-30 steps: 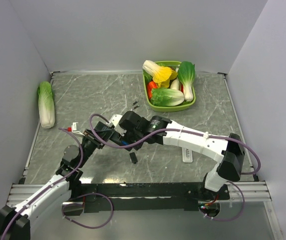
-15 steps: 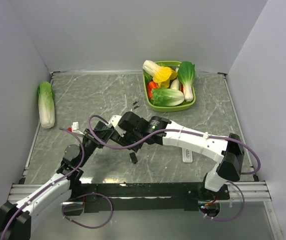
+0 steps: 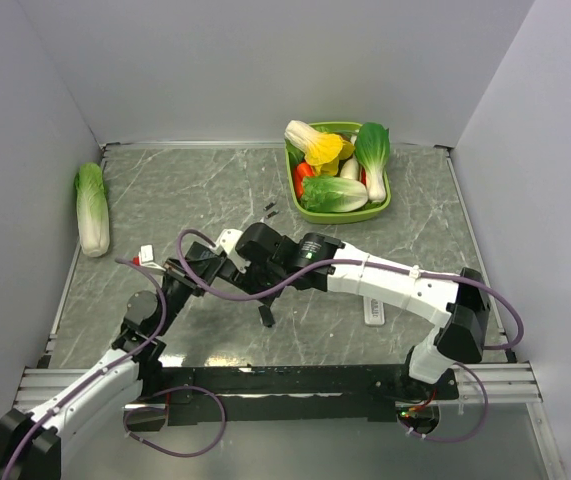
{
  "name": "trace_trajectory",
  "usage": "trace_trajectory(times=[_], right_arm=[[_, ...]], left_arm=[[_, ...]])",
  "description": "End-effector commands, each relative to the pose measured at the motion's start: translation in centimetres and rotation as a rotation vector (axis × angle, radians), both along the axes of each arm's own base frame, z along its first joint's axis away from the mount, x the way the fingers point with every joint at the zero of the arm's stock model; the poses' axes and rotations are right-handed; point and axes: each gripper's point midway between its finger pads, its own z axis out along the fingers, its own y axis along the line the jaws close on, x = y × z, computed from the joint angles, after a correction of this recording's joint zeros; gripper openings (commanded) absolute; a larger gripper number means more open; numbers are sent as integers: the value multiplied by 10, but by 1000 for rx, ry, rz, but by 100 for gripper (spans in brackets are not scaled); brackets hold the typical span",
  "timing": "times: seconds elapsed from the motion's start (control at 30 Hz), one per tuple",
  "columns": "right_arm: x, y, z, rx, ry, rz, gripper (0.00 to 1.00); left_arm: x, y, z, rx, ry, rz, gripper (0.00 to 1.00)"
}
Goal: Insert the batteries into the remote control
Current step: Load the battery into the remote control.
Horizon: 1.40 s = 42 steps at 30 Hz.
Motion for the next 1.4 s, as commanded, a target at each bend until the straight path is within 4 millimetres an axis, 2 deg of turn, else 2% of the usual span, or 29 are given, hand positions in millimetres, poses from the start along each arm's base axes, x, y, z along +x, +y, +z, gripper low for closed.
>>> trace_trajectory(times=[0.0, 0.47, 0.83, 0.97, 1.2, 1.3, 1.37], right_arm=[[8, 7, 35, 92, -73, -18, 54], [13, 3, 39, 86, -99, -46, 62], [16, 2, 42, 92, -119, -64, 74], [16, 4, 52, 127, -127, -60, 82], [2, 11, 87, 287, -124, 2, 100], [-1, 4, 102, 353, -132, -5, 100], [1, -2, 102, 370, -143, -32, 100]], left_arm=[[-24, 7, -57, -64, 91, -32, 1], [-23, 8, -59, -126, 153, -30, 1], [-22, 10, -57, -146, 155, -20, 1], [-22, 10, -58, -142, 158, -21, 1], [-23, 8, -63, -127, 173, -26, 1], [-23, 8, -63, -126, 174, -28, 1], [-22, 8, -63, -126, 171, -26, 1]])
